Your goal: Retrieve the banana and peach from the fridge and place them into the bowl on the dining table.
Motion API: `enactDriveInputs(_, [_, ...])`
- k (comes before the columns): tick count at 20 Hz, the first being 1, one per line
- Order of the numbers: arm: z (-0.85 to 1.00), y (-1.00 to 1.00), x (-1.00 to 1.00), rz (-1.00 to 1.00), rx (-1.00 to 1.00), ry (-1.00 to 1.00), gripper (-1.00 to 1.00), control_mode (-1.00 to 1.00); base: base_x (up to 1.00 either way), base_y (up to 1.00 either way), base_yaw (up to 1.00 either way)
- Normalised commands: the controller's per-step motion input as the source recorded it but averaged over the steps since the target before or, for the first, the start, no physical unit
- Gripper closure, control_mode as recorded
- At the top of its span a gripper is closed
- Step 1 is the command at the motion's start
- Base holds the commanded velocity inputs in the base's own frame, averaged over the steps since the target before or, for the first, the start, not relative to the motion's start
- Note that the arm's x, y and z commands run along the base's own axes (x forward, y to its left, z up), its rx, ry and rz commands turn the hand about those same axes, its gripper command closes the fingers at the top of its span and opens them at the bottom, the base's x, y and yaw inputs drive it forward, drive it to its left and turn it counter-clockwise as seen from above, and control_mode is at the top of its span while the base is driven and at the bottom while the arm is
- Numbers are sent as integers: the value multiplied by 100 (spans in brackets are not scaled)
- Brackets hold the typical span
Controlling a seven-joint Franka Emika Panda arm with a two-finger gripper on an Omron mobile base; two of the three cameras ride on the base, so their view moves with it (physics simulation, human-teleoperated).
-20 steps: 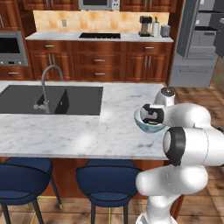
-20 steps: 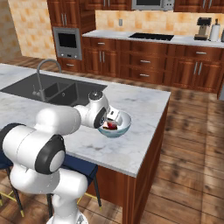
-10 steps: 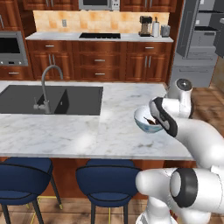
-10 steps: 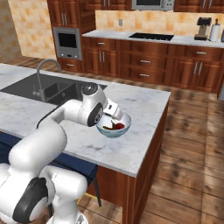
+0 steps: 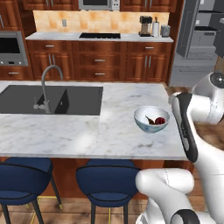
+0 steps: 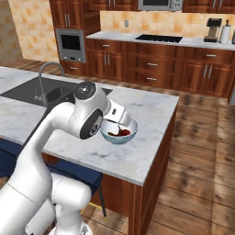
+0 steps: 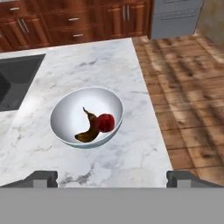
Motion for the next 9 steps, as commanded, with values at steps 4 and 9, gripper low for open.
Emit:
enactDriveInputs(4, [41,-27,-100,0,0,-9,-100,-100,0,0,0])
enactDriveInputs(9, [19,-35,-91,1,0,-14,-100,-100,0,0,0])
